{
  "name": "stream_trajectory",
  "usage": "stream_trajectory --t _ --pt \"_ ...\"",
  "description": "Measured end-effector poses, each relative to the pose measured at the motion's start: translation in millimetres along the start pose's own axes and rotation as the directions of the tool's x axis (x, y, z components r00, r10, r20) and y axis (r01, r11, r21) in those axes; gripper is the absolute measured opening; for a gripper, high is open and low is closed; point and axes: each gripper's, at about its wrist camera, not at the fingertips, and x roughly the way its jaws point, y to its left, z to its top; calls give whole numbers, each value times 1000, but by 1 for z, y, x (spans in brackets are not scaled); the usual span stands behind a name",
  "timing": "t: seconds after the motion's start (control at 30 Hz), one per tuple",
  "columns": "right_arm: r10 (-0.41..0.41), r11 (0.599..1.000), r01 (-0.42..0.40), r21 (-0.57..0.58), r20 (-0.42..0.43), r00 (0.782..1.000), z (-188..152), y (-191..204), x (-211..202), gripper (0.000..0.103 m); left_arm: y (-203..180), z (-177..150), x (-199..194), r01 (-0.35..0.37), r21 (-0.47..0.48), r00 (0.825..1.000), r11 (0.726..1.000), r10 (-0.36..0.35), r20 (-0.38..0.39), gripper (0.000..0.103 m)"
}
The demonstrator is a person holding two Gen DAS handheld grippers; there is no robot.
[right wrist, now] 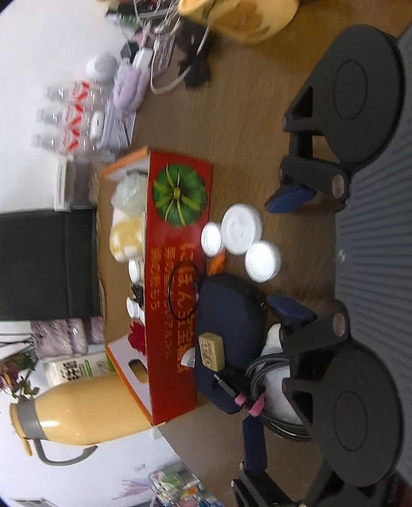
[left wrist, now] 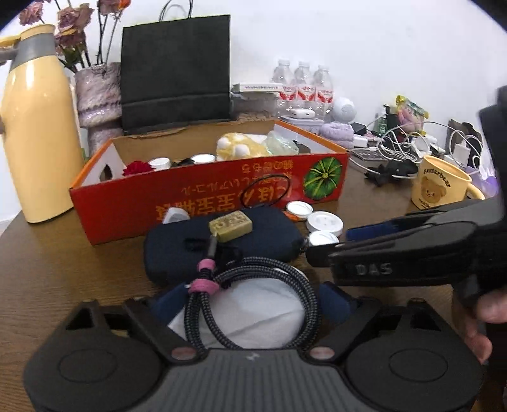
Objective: Organize objects
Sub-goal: 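Grasp the black cable with pink tie with left tool while right tool grasps a white round lid, then carry the cable and lid into the cardboard box and open both tools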
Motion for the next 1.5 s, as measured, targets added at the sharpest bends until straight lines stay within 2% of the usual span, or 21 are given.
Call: stream_trajectory --t 0.07,0.1,0.3,0.37,0.7,0.83,0.97,1.1,1.17,1.23,1.3,1.37,1.43,1.5 --pt "-6 999 6 -32 0 1000 3 5 7 31 1 1 -2 10 0 1000 1000 -10 3 88" --pt "-21 999 22 -50 6 1000 3 8 9 30 0 0 -4 12 4 1000 1000 -12 8 88" --pt "-18 999 19 -41 25 1000 -2 8 6 29 -1 -5 -28 38 17 997 999 -39 70 87" --pt "-15 999 15 -31 24 1000 -4 7 0 29 -2 -6 -37 19 26 997 999 -21 78 87" --pt "31 999 -32 9 70 997 -43 33 -82 30 7 -19 -112 -25 2 988 1000 24 151 87" --pt "30 1000 -30 -5 79 996 -52 44 -104 30 22 -20 -127 -50 -52 985 997 58 163 87" --pt "19 1000 -19 -4 109 994 -48 48 -116 30 31 -14 -133 -47 -49 976 998 56 212 87" --pt "44 999 -45 11 115 992 -32 44 -111 30 48 17 -120 -10 5 964 1000 8 265 87" --pt "100 993 -107 43 143 985 -10 36 -108 30 61 45 -103 33 40 963 999 -42 267 87" --pt "131 989 -141 41 188 973 15 30 -106 30 75 75 -78 113 78 965 991 -128 228 87" --pt "105 994 -107 -2 236 966 47 29 -100 30 92 107 -44 179 58 967 982 -187 175 87" --pt "101 995 -96 -33 251 963 82 26 -83 30 104 135 -10 200 42 972 979 -203 114 87" --pt "137 990 -138 -10 225 965 114 18 -58 30 110 155 23 192 54 980 980 -194 47 87" --pt "136 991 -137 -5 197 971 141 15 -28 30 114 166 56 179 72 984 981 -178 -19 87"
